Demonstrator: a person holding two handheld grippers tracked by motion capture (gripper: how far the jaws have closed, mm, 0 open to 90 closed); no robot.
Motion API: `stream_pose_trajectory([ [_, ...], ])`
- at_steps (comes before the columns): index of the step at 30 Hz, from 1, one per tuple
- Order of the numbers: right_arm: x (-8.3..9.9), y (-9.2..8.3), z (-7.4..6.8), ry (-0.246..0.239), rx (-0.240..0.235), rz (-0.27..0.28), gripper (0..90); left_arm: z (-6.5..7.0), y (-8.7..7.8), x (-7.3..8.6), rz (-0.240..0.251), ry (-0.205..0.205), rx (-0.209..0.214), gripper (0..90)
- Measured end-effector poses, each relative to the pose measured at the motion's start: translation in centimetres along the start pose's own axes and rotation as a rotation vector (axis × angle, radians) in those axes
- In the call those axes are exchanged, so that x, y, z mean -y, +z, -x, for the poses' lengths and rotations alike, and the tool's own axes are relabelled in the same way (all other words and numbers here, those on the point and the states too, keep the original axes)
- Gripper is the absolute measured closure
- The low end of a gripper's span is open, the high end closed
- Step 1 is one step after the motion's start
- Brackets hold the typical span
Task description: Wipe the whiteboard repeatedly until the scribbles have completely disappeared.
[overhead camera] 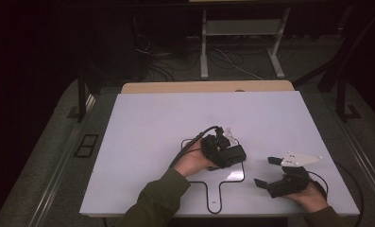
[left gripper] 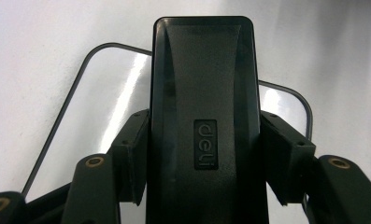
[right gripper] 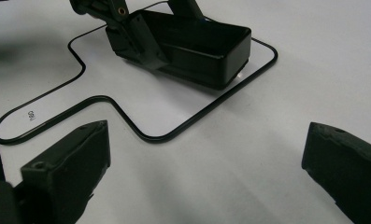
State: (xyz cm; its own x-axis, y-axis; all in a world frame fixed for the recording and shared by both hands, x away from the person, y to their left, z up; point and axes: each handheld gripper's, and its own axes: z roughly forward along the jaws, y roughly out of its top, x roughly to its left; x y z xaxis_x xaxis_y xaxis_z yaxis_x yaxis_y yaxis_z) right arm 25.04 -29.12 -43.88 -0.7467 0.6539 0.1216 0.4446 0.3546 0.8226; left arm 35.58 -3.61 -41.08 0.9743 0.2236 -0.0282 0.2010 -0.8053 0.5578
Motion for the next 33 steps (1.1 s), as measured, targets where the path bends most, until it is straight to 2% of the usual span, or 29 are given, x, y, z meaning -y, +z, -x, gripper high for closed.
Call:
stream_pose_trajectory([
  [7,0.0,0.2,-0.2,0.001,-0.011,-0.008,0.3,-1.1,-1.3,0.9,0.024,-0.033,-0.007,39.2],
  [10,0.1,0.4,-0.3,0.028,-0.035,0.006,0.3,-1.7,-2.1,1.3,0.036,-0.048,-0.004,39.2],
  [14,0.2,0.9,-0.4,0.035,-0.048,0.01,0.3,-2.3,-3.0,1.7,0.057,-0.071,-0.007,39.2],
  [16,0.1,1.1,-0.3,0.035,-0.047,0.006,0.3,-2.7,-3.4,1.9,0.065,-0.07,-0.007,39.2],
  [19,0.1,1.3,-0.2,0.032,-0.042,0.003,0.3,-3.0,-3.9,2.2,0.075,-0.096,-0.013,39.2],
  [24,0.2,1.2,0.1,0.041,-0.033,0.004,0.3,-3.7,-4.4,2.4,0.093,-0.115,-0.018,39.2],
  [30,0.3,1.0,0.4,0.058,-0.026,0.008,0.3,-4.8,-4.8,2.3,0.108,-0.131,-0.031,39.2],
  [32,0.3,0.9,0.4,0.061,-0.024,0.01,0.3,-5.5,-4.9,2.2,0.098,-0.112,-0.036,39.2],
  [33,0.3,0.9,0.4,0.06,-0.022,0.01,0.3,-5.7,-4.9,2.2,0.099,-0.124,-0.041,39.2],
])
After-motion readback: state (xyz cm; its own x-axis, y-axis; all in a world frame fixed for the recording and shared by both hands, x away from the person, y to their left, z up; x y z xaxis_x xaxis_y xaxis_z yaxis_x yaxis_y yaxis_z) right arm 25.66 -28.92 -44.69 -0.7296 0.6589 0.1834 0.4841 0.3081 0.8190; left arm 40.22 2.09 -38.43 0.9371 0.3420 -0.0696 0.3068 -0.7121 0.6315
